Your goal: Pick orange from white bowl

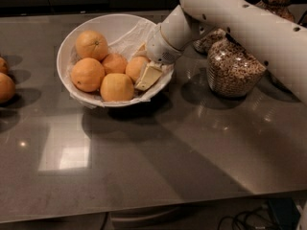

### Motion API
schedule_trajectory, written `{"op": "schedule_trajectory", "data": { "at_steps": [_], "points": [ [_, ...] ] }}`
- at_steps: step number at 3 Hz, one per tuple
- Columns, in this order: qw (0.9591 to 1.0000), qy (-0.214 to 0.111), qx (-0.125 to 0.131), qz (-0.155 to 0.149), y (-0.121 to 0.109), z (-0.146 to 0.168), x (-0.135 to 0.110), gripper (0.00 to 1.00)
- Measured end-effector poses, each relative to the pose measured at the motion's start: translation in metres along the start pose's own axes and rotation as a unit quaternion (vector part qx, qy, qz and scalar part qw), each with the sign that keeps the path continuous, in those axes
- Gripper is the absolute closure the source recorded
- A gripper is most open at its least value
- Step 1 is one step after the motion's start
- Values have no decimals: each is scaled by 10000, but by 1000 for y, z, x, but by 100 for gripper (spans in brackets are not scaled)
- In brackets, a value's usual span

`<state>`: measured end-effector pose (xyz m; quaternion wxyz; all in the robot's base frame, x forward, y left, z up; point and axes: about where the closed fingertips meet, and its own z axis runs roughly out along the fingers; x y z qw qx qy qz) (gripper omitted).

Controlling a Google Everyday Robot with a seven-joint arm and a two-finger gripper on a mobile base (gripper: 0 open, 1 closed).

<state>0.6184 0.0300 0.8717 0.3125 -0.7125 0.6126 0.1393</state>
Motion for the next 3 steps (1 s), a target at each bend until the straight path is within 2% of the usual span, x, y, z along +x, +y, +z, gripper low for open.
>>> {"op": "schedule_trajectory", "data": {
  "at_steps": [2, 3],
  "points": [
    [9998, -139, 102, -107, -1, -21, -8, 100],
    [9993, -200, 219, -241, 0, -42, -16, 100]
  ]
}}
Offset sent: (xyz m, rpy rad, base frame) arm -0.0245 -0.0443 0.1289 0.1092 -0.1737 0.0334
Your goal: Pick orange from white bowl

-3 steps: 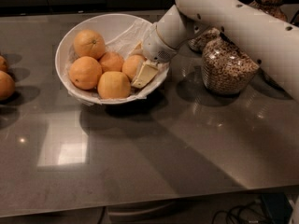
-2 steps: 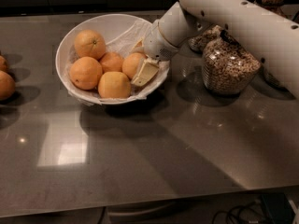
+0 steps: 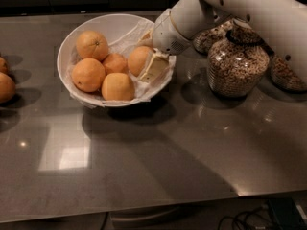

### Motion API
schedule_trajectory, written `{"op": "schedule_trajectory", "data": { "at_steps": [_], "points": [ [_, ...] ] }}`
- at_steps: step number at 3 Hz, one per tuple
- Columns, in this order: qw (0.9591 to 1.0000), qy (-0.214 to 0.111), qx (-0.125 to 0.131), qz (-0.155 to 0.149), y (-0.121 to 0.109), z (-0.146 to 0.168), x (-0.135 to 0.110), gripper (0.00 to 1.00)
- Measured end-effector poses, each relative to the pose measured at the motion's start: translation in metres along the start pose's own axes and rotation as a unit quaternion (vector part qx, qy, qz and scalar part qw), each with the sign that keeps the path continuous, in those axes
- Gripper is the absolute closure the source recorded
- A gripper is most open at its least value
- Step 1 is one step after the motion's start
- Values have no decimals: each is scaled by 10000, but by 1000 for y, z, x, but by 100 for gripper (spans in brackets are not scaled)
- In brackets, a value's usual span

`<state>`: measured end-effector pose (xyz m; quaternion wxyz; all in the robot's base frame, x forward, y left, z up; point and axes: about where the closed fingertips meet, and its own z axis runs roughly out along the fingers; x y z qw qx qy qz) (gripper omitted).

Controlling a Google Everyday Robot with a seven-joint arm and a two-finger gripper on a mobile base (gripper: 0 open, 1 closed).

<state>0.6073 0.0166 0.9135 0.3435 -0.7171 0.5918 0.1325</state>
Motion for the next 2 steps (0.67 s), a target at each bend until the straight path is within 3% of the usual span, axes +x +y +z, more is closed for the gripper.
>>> {"op": "schedule_trajectory", "data": {
  "at_steps": [1, 2],
  "points": [
    [10000, 0, -1, -4, 0, 0, 0, 100],
    [9995, -19, -17, -310, -5, -7, -26, 100]
  ]
}}
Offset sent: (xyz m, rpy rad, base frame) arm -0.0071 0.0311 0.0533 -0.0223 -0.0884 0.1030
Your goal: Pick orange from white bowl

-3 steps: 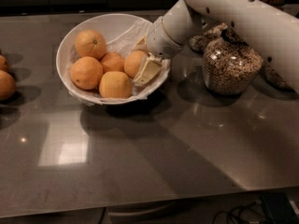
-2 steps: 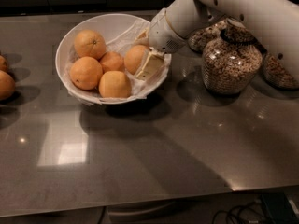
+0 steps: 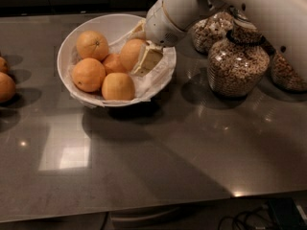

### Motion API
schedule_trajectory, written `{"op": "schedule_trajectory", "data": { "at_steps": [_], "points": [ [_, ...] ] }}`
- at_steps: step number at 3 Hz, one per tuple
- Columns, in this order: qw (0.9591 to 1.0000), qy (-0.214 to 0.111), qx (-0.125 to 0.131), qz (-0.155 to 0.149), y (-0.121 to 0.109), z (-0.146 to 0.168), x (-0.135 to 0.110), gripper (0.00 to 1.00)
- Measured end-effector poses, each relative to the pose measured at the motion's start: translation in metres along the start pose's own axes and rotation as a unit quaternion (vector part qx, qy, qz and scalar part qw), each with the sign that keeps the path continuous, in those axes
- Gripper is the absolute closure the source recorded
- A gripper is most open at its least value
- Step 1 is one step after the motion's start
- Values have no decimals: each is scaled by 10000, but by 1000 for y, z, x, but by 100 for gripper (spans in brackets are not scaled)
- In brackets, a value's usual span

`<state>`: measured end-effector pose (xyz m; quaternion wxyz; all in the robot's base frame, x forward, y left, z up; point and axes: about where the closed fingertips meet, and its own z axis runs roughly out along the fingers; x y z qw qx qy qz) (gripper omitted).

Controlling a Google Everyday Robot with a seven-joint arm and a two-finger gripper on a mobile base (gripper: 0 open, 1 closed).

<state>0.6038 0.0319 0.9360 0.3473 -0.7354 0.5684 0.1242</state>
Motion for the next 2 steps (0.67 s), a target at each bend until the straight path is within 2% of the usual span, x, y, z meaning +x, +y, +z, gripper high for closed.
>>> {"op": "schedule_trajectory", "data": {
  "at_steps": [1, 2],
  "points": [
    [9985, 80, 9, -539, -12, -20, -46, 100],
    [9941, 175, 53, -1065, -17, -39, -90, 100]
  ]
}}
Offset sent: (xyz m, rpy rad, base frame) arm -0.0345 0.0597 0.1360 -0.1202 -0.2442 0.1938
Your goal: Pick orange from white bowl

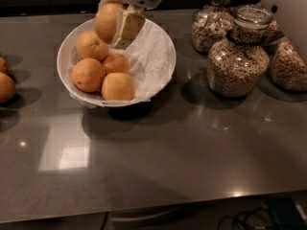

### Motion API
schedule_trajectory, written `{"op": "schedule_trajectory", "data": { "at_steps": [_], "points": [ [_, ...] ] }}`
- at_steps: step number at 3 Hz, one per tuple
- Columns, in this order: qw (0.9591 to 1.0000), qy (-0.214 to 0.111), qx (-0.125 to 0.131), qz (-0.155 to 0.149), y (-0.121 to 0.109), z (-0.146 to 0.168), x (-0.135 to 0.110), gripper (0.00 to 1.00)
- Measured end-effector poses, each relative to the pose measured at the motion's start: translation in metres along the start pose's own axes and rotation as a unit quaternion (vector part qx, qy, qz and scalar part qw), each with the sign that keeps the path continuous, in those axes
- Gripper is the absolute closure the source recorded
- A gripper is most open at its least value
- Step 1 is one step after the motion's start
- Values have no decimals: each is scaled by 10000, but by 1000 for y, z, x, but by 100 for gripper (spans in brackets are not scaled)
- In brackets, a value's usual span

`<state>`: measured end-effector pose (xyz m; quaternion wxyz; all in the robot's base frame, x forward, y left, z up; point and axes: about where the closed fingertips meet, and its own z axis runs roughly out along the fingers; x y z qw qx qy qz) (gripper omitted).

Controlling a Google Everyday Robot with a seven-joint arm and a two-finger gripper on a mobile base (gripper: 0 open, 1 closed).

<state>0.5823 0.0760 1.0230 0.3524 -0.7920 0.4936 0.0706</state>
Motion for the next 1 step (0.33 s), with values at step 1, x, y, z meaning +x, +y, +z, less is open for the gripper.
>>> {"op": "schedule_trajectory", "data": {
  "at_steps": [1],
  "points": [
    [10000, 0, 0, 0, 0, 0, 0, 100]
  ]
}}
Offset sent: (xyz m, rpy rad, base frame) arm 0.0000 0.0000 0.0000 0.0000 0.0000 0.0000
